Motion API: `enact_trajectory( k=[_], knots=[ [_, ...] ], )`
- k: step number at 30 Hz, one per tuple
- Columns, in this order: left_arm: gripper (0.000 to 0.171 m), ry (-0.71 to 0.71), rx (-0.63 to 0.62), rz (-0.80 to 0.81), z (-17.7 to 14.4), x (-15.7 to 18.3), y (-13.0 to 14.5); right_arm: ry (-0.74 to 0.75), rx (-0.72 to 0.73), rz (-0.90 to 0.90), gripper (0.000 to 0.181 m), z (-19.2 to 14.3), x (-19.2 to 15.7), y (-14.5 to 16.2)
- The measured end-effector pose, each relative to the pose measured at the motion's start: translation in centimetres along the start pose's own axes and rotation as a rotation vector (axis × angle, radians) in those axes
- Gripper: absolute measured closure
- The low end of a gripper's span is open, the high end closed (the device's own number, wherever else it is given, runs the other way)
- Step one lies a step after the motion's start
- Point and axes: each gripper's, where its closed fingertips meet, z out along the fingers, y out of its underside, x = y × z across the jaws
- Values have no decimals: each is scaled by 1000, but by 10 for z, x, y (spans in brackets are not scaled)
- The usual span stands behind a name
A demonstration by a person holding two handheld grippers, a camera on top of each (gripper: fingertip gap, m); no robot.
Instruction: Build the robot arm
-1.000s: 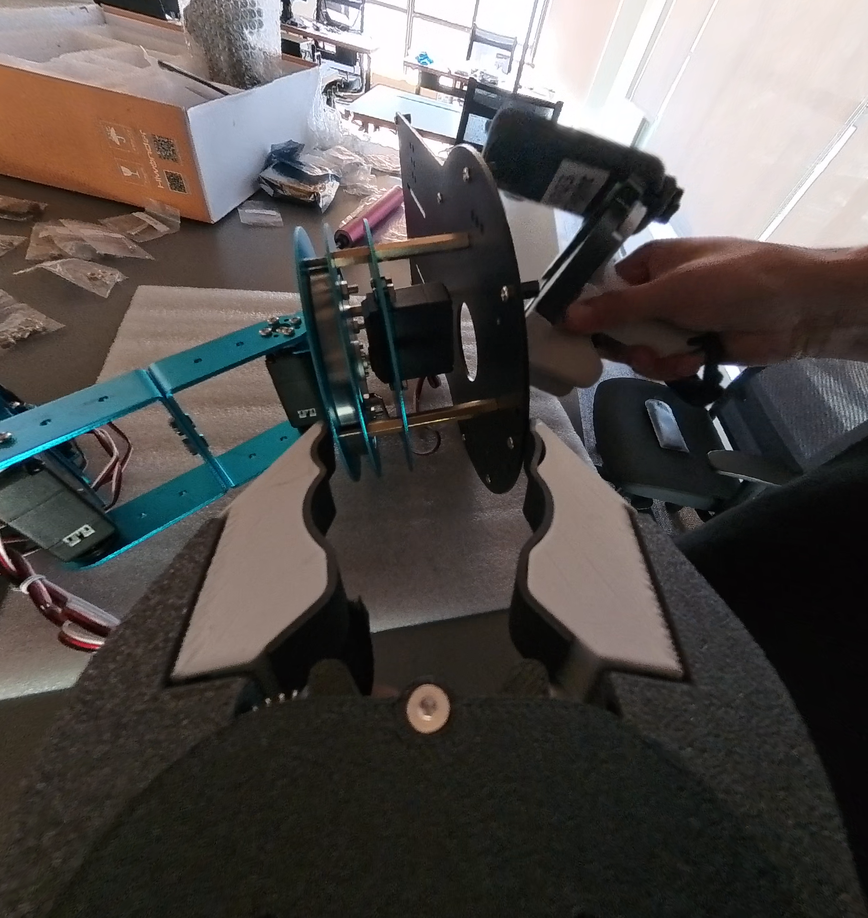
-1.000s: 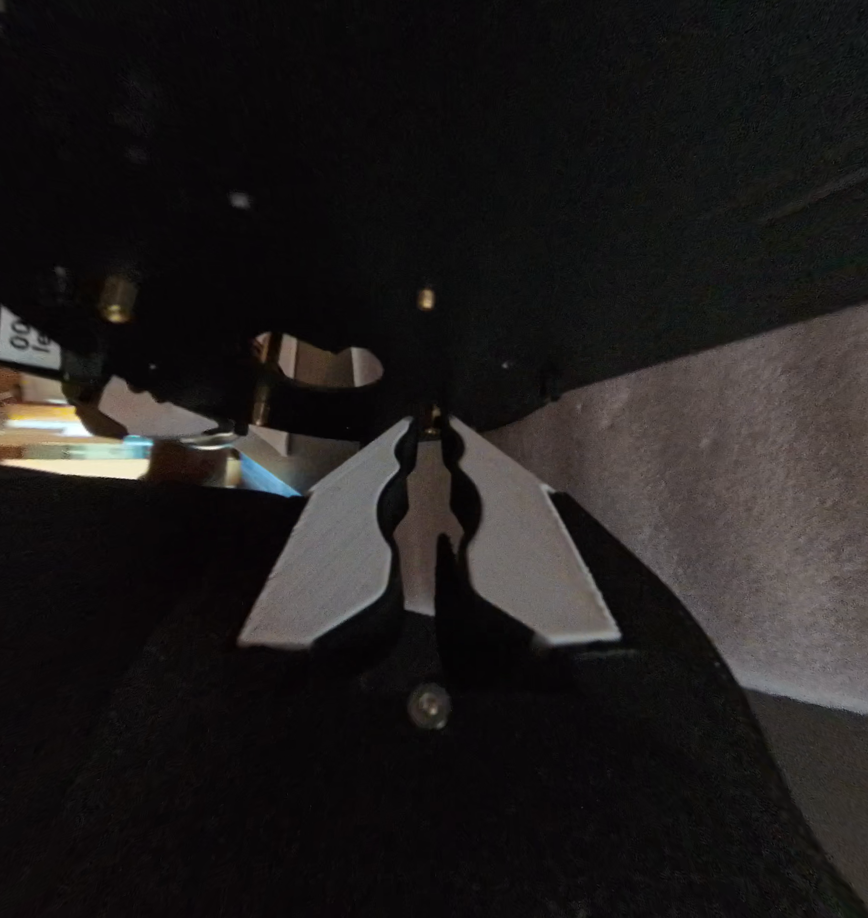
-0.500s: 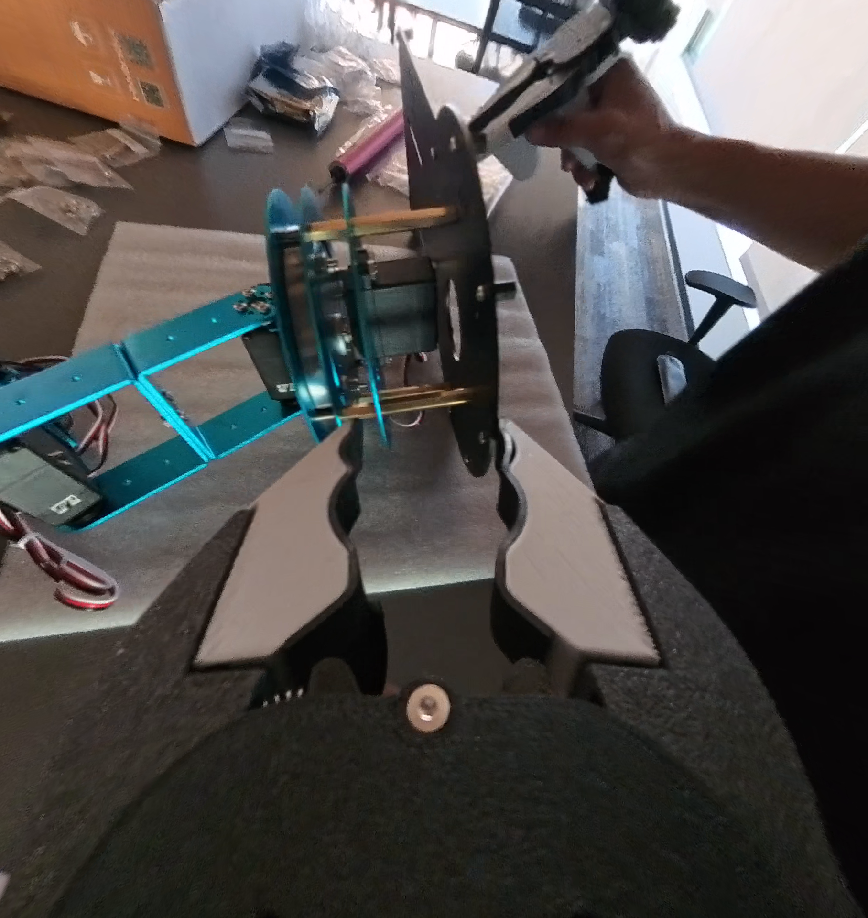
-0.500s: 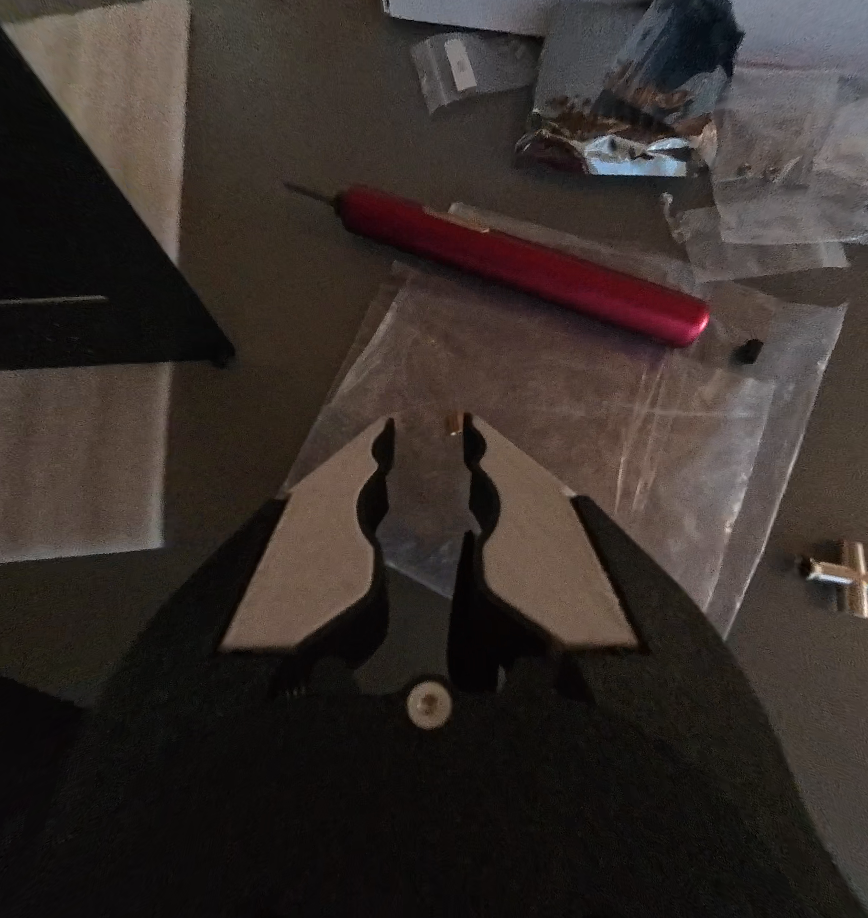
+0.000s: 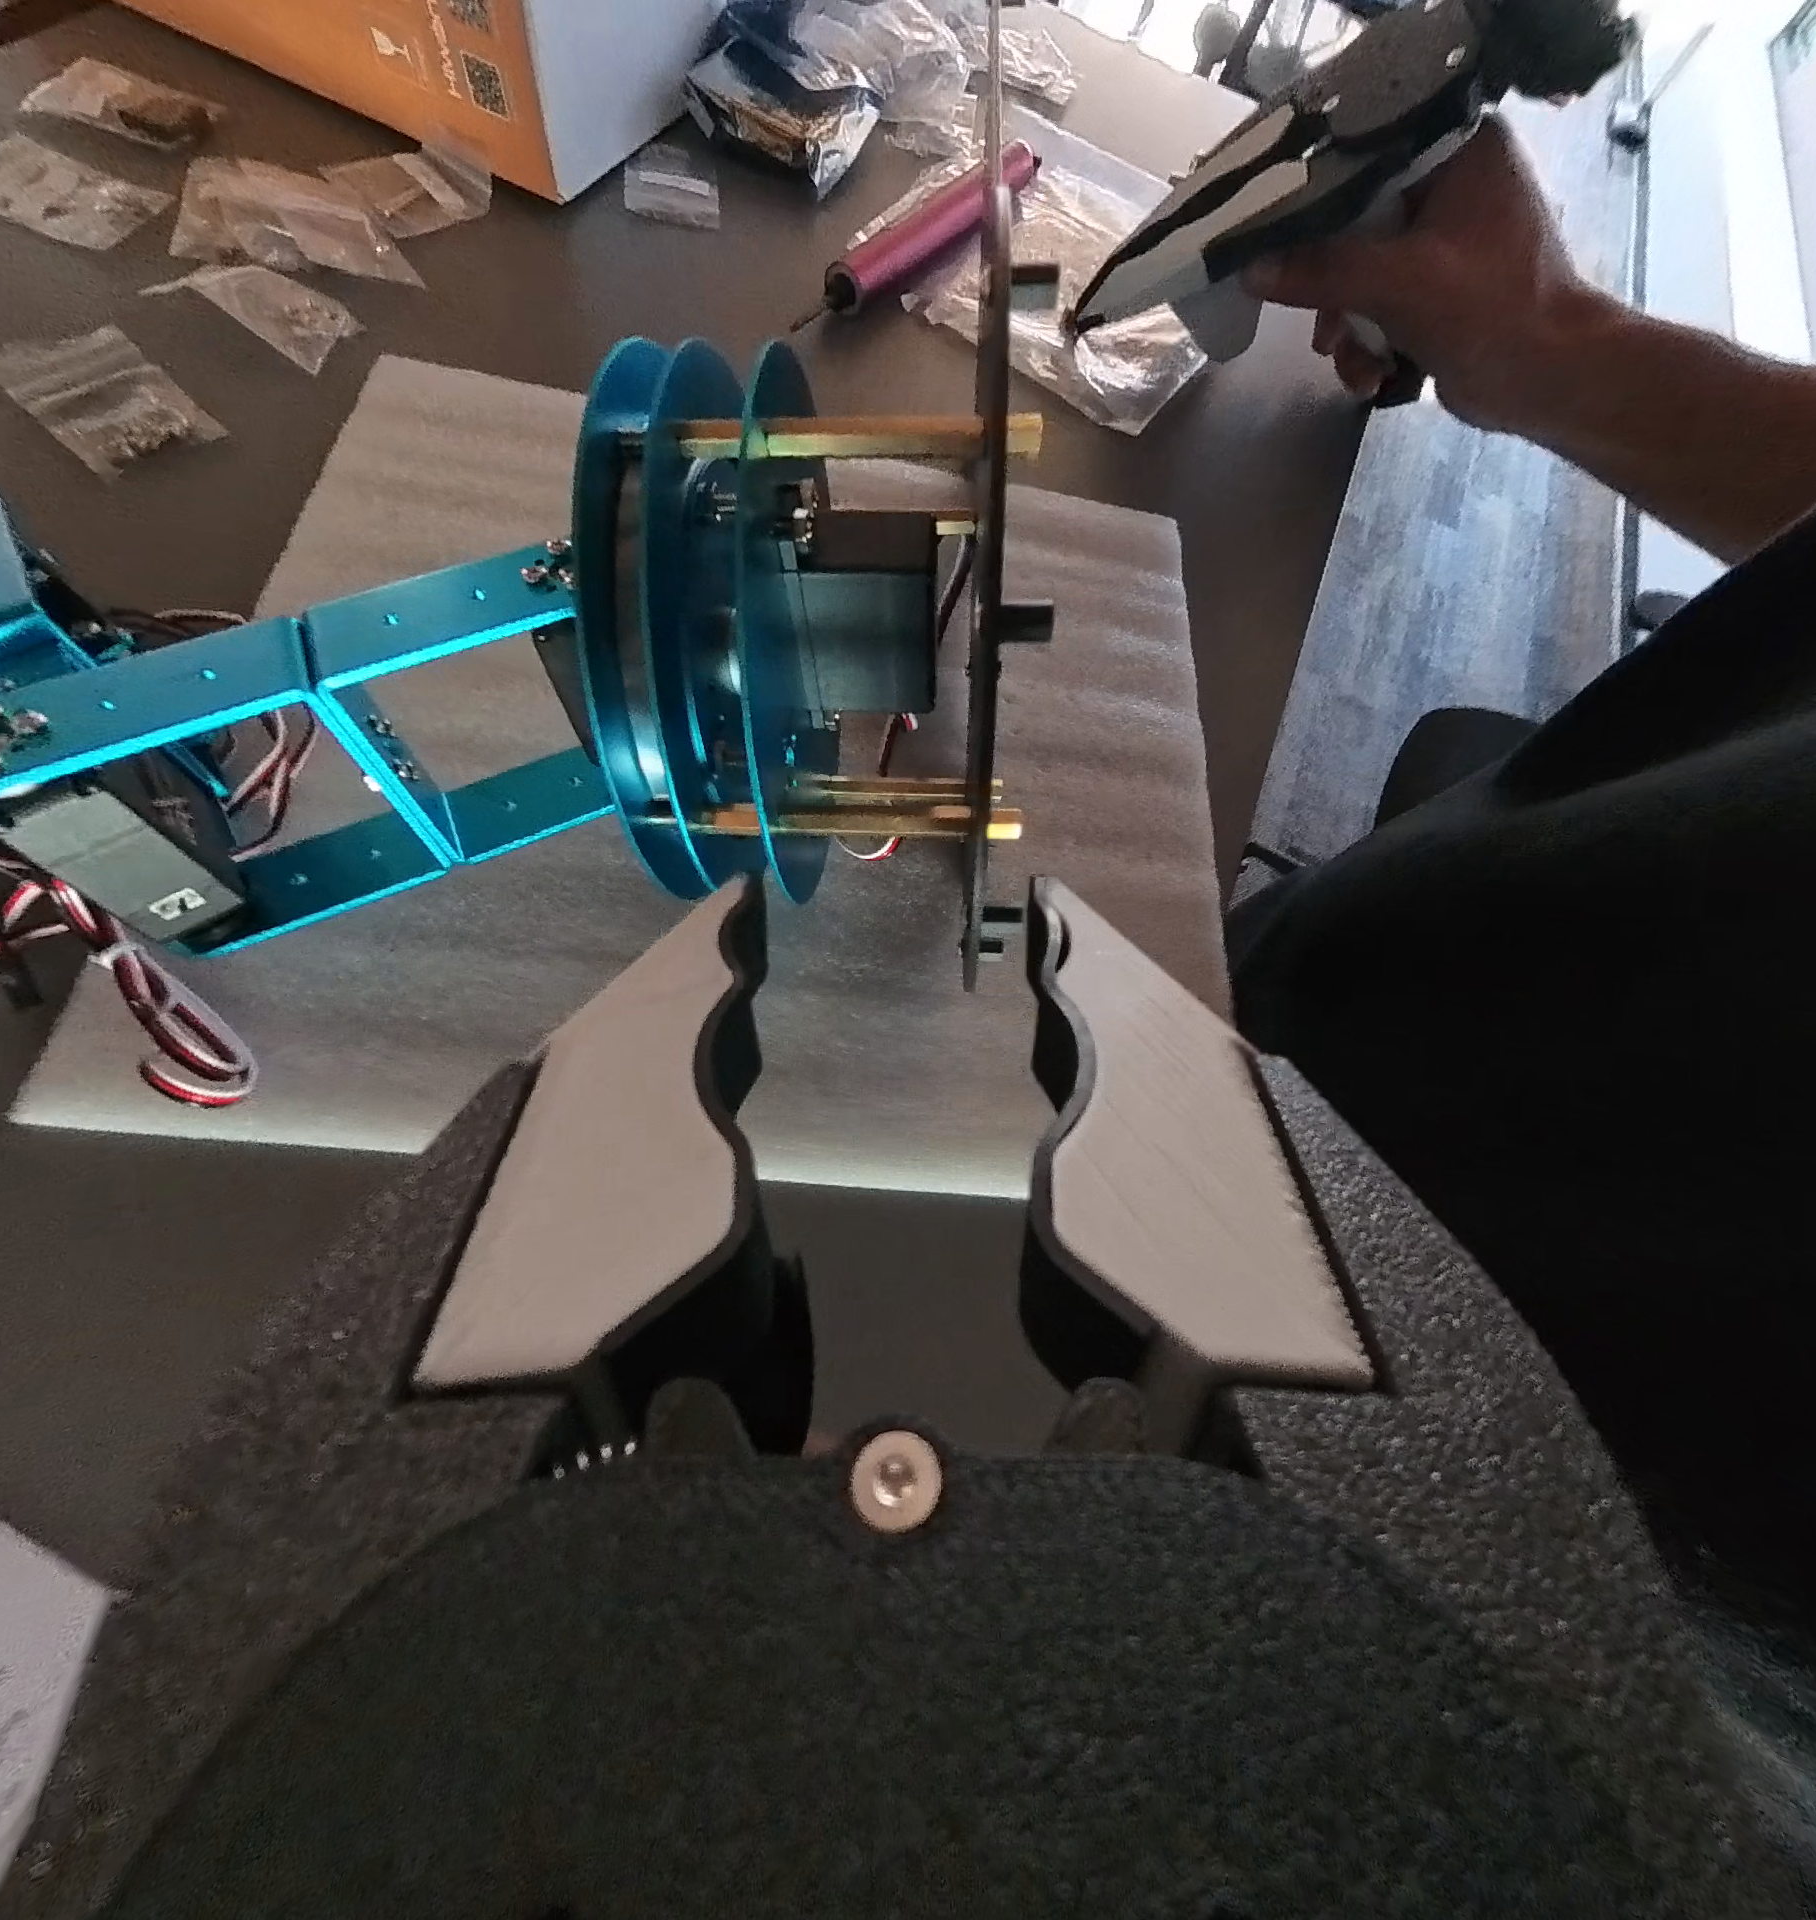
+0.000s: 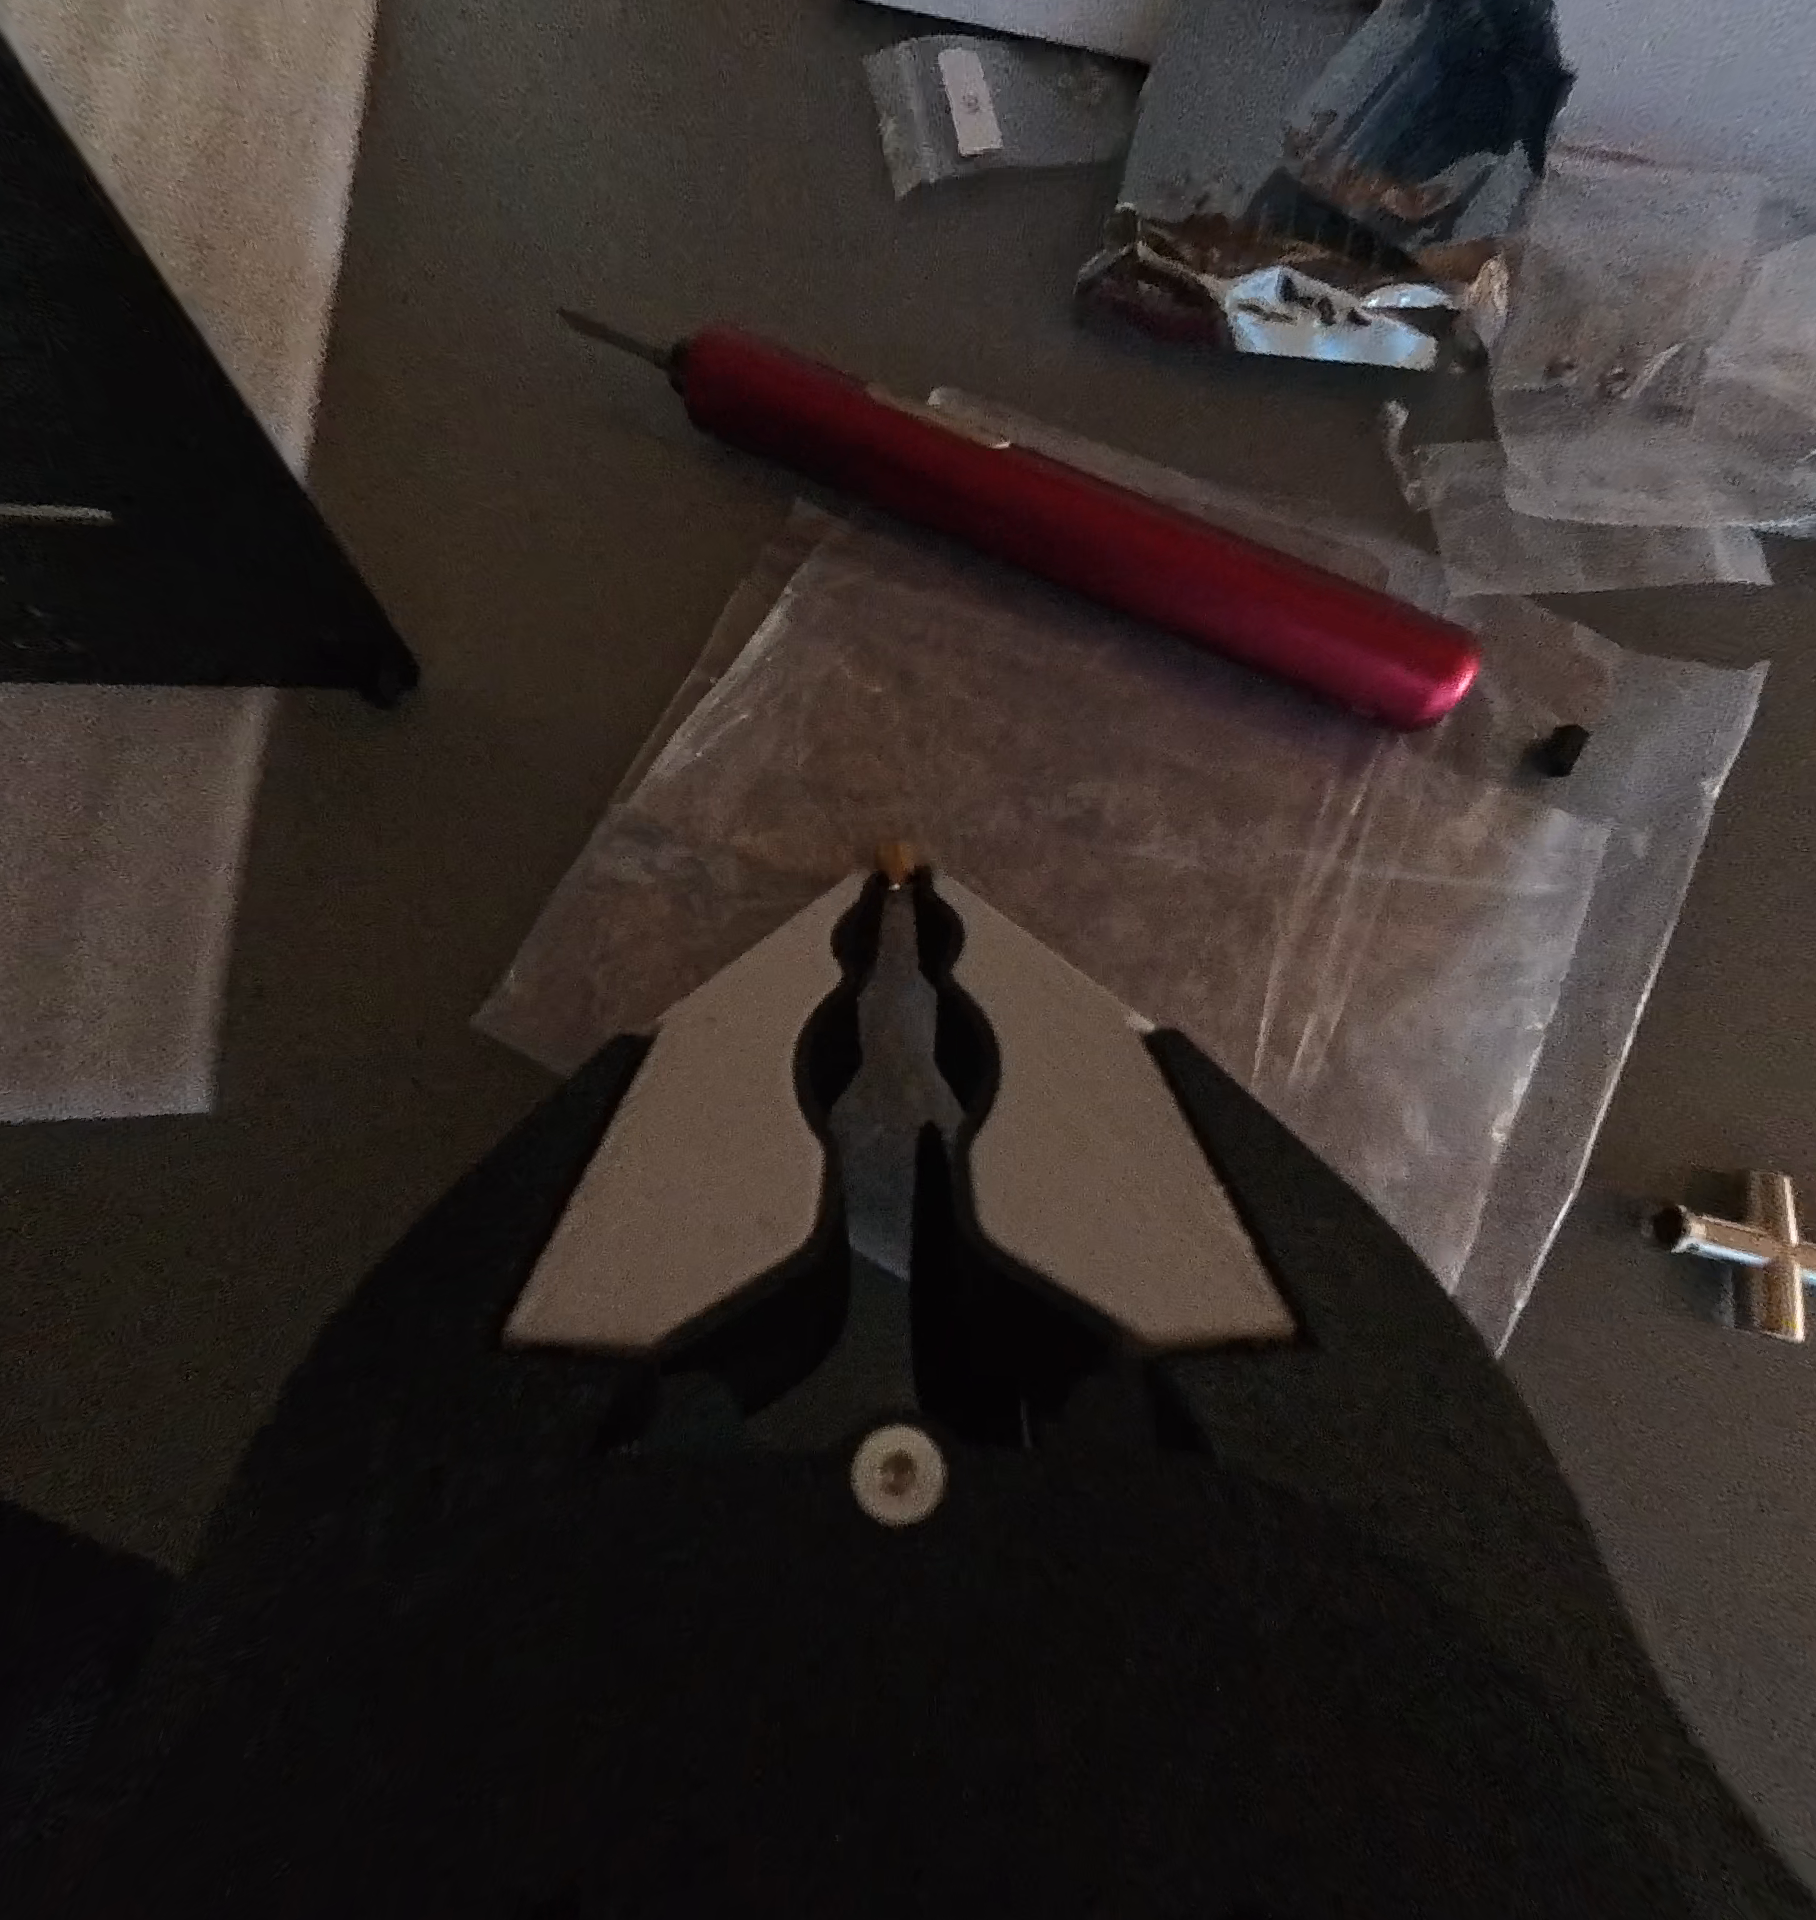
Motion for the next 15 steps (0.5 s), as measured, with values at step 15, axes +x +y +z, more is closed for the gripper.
enact_trajectory(
  k=[15],
  knots=[
    [117,38,4,-26,4,12,12,-71,35,-131,176,-7,-23,-11]
  ],
)
